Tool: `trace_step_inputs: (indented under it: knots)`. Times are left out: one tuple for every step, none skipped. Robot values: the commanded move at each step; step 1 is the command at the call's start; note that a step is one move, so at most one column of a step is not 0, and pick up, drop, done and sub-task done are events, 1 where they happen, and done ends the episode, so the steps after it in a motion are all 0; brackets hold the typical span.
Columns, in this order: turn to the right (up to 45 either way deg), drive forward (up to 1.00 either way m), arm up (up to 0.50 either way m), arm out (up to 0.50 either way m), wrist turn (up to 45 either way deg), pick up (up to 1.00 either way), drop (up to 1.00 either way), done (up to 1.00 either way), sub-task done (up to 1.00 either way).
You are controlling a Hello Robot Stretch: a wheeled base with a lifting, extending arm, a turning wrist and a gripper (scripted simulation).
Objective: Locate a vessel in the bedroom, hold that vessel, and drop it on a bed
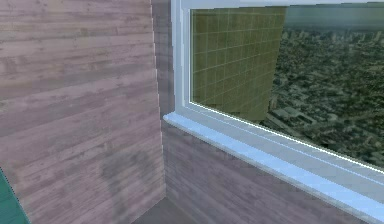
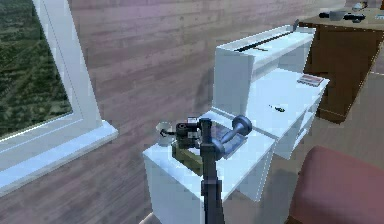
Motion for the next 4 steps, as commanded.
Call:
trace_step_inputs:
  knots:
    - [0.0,0.00,0.28,0.00,0.0,0.00,0.00,0.00,0.00]
    - [0.0,0.00,0.00,0.00,-45.0,0.00,0.00,0.00,0.00]
    - [0.0,0.00,0.00,0.00,-45.0,0.00,0.00,0.00,0.00]
    - [0.0,0.00,0.00,0.00,-24.0,0.00,0.00,0.00,0.00]
